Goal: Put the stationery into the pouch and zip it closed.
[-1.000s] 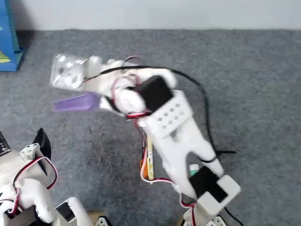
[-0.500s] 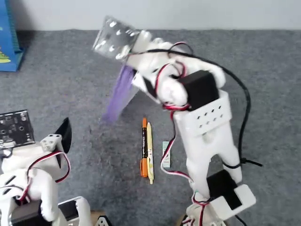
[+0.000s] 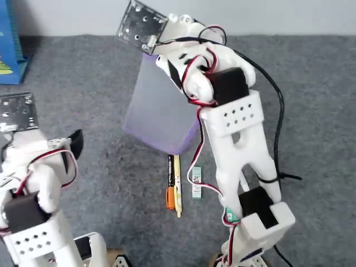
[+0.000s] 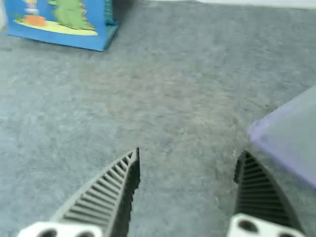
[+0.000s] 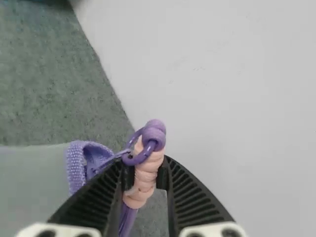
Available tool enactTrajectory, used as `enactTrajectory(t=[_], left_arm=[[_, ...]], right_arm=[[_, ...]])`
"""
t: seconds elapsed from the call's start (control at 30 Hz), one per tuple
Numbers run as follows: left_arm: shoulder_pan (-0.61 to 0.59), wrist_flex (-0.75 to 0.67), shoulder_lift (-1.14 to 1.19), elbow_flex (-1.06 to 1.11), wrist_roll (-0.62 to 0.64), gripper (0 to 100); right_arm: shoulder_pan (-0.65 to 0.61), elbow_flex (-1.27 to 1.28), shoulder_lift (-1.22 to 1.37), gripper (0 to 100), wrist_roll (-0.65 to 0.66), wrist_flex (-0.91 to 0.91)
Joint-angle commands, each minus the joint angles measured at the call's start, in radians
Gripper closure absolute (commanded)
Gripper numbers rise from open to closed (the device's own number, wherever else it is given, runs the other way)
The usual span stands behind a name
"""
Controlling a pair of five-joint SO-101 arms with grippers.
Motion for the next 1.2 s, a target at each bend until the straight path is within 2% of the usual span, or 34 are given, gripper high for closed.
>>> enactTrajectory(t=[0.0, 0.33, 0.53, 0.67, 0.77, 1.0, 1.17], left_arm=[[-0.043, -0.008, -0.025, -0.058, -0.025, 70], [-0.051, 0.075, -0.103, -0.045, -0.057, 70], [-0.046, 0.114, -0.153, -0.047, -0.052, 70], [-0.034, 0.121, -0.187, -0.048, -0.051, 70], [0.035, 0.123, -0.189, -0.048, -0.048, 70], [0.092, 0.078, -0.189, -0.076, 0.084, 70], [0.149, 0.02, -0.187, -0.081, 0.161, 70]], right_arm=[[-0.025, -0.008, 0.002, 99.1, 0.049, -0.015], [-0.237, -0.008, -0.085, 99.1, 0.041, 0.348], [-0.263, -0.008, -0.185, 99.1, -0.097, 0.483], [-0.263, -0.008, -0.206, 99.1, -0.118, 0.539], [-0.263, -0.008, -0.213, 99.1, -0.124, 0.565], [-0.263, -0.008, -0.213, 99.1, -0.195, 0.598], [-0.265, -0.008, -0.213, 99.1, -0.195, 0.595]])
